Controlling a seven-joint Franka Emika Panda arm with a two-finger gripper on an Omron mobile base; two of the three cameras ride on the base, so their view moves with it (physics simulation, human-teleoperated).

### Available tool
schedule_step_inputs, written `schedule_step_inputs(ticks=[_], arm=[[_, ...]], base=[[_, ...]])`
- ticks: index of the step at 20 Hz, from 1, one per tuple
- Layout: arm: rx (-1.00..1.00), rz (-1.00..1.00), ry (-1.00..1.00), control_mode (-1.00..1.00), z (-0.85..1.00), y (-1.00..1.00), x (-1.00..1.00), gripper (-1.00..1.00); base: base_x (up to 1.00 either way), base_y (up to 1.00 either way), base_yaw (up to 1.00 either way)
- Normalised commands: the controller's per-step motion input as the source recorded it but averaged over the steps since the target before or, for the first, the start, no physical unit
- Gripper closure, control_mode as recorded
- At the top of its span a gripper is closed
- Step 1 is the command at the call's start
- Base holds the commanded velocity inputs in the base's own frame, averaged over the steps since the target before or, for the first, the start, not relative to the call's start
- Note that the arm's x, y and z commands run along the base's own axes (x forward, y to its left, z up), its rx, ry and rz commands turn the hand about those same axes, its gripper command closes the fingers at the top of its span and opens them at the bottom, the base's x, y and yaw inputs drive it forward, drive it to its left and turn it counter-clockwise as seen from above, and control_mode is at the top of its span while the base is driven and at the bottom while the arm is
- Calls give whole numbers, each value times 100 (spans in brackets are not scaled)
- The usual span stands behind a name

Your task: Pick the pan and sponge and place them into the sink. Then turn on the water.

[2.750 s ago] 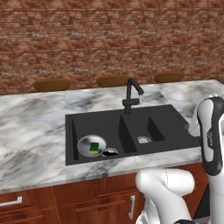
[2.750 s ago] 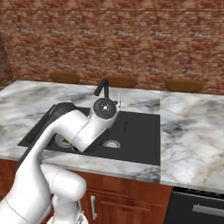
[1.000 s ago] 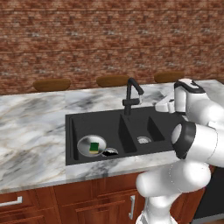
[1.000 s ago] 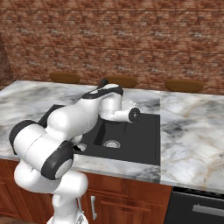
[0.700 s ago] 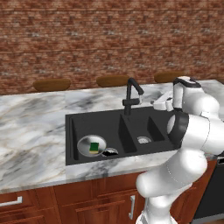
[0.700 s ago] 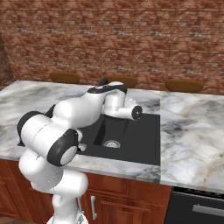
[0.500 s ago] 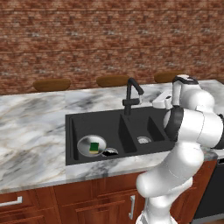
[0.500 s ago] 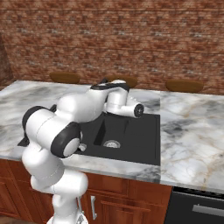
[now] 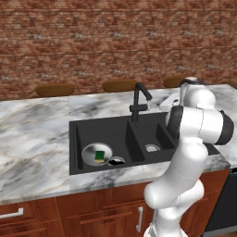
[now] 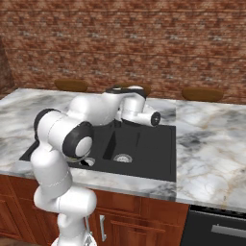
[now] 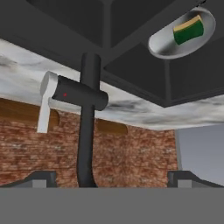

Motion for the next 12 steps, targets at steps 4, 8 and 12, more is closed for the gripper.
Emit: schedule_step_inputs(ticks=[4,8,12], arm=[[0,0,0,-100,-23,2,26,-100],[0,0,0,-100,-19,8,32,-100],[0,0,0,-100,-8,19,39,-100]], base=[[0,0,0],[0,0,0],[0,0,0]])
